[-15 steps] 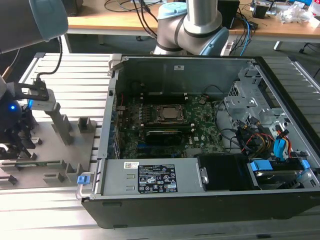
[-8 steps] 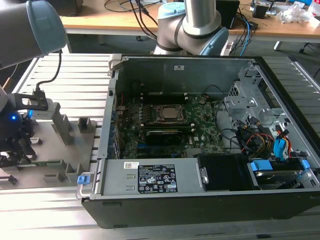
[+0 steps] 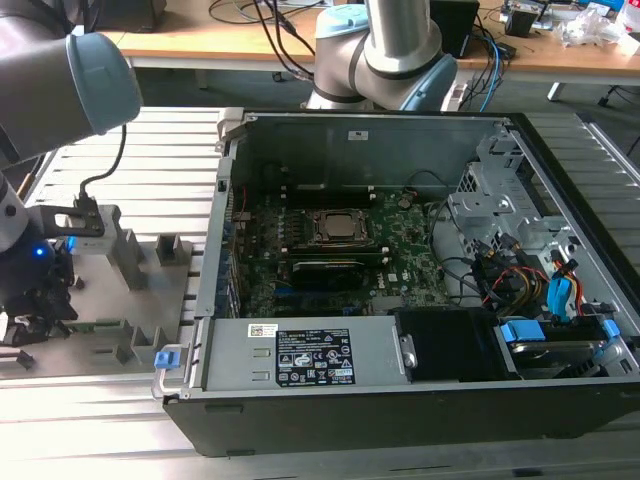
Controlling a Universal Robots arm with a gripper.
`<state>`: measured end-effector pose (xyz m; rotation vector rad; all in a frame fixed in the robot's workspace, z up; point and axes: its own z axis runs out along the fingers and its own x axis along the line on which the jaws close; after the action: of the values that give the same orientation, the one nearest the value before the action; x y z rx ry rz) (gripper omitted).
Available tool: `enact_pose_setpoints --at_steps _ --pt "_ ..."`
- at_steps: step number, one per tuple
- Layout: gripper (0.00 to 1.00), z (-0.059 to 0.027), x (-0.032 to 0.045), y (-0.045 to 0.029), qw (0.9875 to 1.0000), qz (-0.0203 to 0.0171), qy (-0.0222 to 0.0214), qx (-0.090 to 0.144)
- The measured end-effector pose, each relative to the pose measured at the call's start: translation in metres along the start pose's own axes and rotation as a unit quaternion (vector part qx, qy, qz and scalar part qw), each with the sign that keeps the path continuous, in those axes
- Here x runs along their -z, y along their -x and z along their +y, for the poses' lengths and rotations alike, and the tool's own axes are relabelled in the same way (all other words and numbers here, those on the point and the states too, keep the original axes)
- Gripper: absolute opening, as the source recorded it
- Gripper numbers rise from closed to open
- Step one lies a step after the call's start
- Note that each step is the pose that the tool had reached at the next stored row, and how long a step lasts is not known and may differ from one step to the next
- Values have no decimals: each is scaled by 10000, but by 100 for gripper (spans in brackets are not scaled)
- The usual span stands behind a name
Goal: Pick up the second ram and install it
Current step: 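Pick up the second ram and move it above second insertion slot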
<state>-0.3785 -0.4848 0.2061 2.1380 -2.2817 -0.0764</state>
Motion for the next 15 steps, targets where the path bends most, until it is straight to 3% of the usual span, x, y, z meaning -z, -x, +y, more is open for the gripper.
enact_pose_setpoints --at_steps 2,7,8,9,15 --pt "30 0 -39 -2 10000 2 1 18" --pt "29 -1 -42 -2 10000 1 0 19" --pt "16 -1 -42 -2 10000 1 0 19" --pt "13 -1 -43 -2 10000 1 1 19" --pt "13 -1 -45 -2 10000 1 0 19"
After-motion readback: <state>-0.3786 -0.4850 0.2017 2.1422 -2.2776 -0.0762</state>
